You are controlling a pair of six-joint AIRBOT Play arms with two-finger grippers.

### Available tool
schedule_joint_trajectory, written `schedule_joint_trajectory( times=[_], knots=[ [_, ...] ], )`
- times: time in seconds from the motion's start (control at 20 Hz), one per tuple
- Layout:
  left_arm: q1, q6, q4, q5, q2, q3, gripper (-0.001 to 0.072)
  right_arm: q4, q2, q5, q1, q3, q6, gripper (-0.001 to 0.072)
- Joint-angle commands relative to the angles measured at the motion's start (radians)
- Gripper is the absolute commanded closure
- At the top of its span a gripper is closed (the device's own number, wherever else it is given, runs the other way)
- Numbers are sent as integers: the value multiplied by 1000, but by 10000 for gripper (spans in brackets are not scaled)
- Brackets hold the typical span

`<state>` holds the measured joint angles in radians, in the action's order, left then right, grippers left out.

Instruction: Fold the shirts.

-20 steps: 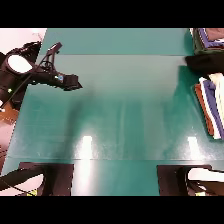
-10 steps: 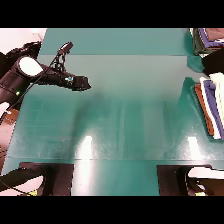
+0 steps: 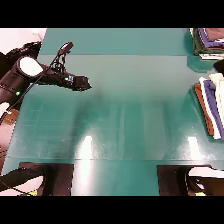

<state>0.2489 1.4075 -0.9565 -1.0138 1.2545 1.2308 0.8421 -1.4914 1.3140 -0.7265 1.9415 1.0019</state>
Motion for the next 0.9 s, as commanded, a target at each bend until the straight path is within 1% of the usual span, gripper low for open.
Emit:
schedule_joint_trajectory(
  times=[0.0, 0.15, 0.25, 0.3, 0.35, 0.4, 0.45, 0.6, 0.7, 0.85],
  knots=[
    [1, -2, -1, -5, -1, 1, 680, 126, 74, 126, -65, -129, 0, 697],
    [1, -2, -1, -8, -1, 1, 680, 283, 198, 126, -135, -343, 15, 695],
    [1, -3, -1, -10, -1, 1, 680, 349, 273, 126, -190, -476, 34, 692],
    [1, -3, -1, -10, -1, 1, 680, 371, 304, 126, -217, -533, 34, 617],
    [1, -3, -1, -10, -1, 1, 680, 396, 335, 120, -247, -589, 34, 426],
    [1, -3, -1, -13, -1, 1, 680, 420, 358, 108, -274, -632, 34, 298],
    [1, -3, -1, -18, -1, 1, 680, 435, 377, 100, -301, -666, 40, 229],
    [1, -13, -1, -25, -1, 1, 680, 440, 423, 101, -385, -721, 84, 221],
    [1, -13, -1, -24, -1, 1, 680, 413, 449, 84, -396, -721, 116, 221],
    [1, -13, -1, -22, -1, 1, 680, 226, 479, 26, -310, -720, 116, 222]
  ],
)
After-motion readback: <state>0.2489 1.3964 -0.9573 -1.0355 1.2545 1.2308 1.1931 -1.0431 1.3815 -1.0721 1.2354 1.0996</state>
